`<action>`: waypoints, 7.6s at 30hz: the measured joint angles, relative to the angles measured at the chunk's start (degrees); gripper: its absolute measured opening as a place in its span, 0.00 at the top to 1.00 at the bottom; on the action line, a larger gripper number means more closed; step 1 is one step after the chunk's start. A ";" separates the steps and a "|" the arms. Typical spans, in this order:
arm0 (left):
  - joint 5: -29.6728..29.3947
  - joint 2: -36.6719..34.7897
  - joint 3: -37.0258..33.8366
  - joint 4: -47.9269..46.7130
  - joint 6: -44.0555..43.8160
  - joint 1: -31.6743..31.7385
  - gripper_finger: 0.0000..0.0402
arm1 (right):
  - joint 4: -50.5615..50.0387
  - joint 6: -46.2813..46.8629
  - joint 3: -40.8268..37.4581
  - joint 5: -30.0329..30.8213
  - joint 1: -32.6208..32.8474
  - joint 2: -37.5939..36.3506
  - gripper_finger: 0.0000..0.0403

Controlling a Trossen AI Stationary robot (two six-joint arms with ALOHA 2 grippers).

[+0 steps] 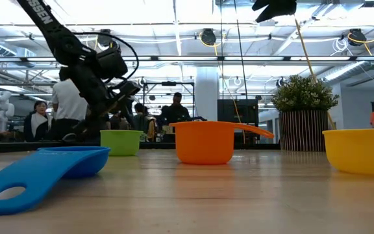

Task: Nest measuring cups in basket
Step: Stack the green measuring cup on top of the orange measuring cup

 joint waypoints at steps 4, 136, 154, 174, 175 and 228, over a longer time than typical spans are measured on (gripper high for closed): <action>3.11 2.09 -0.02 2.59 0.02 -0.04 0.43 | 0.00 0.00 0.00 0.02 0.00 0.00 0.31; 21.53 3.41 10.79 12.72 5.88 -4.30 0.99 | 12.46 32.29 0.00 -25.60 -1.80 6.30 0.31; 17.44 0.48 32.25 -1.49 6.95 -15.28 0.99 | 23.18 48.47 4.44 -56.17 -7.81 20.96 0.31; 16.60 0.53 32.37 5.65 6.35 -19.34 0.98 | 19.08 30.60 4.44 -58.53 -8.65 24.03 0.39; 16.59 0.53 32.37 5.70 6.37 -19.34 0.99 | 19.49 30.59 4.44 -58.54 -8.52 24.37 0.40; -7.11 0.55 32.33 4.01 0.54 -20.57 0.53 | -4.03 21.85 4.35 -46.14 -10.03 9.08 1.00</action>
